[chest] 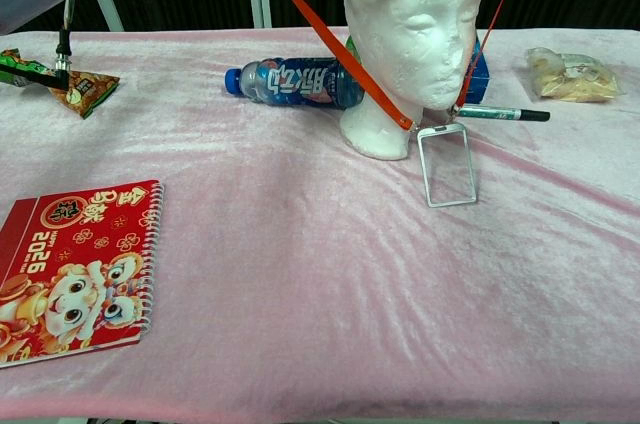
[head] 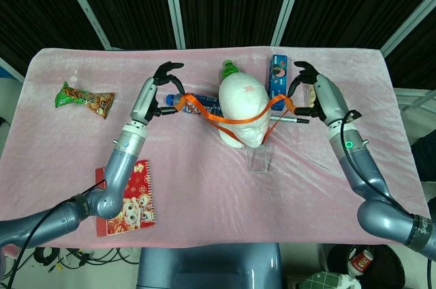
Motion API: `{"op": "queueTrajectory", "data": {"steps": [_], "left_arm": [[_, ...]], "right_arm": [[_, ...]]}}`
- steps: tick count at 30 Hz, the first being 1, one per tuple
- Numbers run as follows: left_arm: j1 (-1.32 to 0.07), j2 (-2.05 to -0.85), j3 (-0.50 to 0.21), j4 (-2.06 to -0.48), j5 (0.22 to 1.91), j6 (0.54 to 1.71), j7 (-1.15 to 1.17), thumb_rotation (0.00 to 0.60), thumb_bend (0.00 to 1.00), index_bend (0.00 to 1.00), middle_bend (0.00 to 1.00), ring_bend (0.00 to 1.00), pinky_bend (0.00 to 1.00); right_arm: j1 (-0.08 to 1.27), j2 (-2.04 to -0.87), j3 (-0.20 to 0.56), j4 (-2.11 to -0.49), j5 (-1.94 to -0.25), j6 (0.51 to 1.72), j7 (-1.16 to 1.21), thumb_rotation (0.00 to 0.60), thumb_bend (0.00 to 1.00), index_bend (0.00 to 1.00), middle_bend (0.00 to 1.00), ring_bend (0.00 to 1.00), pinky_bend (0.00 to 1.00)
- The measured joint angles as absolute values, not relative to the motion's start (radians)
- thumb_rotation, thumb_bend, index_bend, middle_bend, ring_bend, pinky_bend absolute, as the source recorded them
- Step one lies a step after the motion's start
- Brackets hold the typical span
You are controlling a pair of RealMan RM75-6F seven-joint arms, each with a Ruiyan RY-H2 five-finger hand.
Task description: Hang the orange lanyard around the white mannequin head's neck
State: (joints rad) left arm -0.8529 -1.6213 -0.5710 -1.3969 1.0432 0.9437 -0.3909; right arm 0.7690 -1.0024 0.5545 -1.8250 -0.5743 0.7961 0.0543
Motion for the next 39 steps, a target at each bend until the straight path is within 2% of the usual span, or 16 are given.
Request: {"op": "queueTrajectory", "data": {"steps": [21, 28, 39], "left_arm": [[-0.93, -1.734, -0.588, -1.172, 1.009, 0.95, -0.447, 0.6, 0.38, 0.57, 0.17, 0.0, 0.0], [-0.955, -1.776, -0.606, -1.082, 0.998, 0.969, -0.462, 0.6, 0.38, 0.57, 0.18, 0.0, 0.0], [-0.993, -1.829, -0.617, -0.947, 0.967, 0.934, -0.491, 0.6, 0.38, 0.57, 0.18, 0.0, 0.0]], "right_arm": [[0.906, -1.06, 0.529, -1.571, -0.453, 0.671, 0.09, 0.6, 0.48, 0.68, 0.13, 0.15, 0.15], [0.959, -1.093, 0.506, -1.465, -0.408, 0.636, 0.084, 0.6, 0.48, 0.68, 0.13, 0.15, 0.15], [1.02, -1.15, 0.467, -1.321, -0.357, 0.582, 0.073, 0.6, 0.48, 0.68, 0.13, 0.15, 0.15]]}}
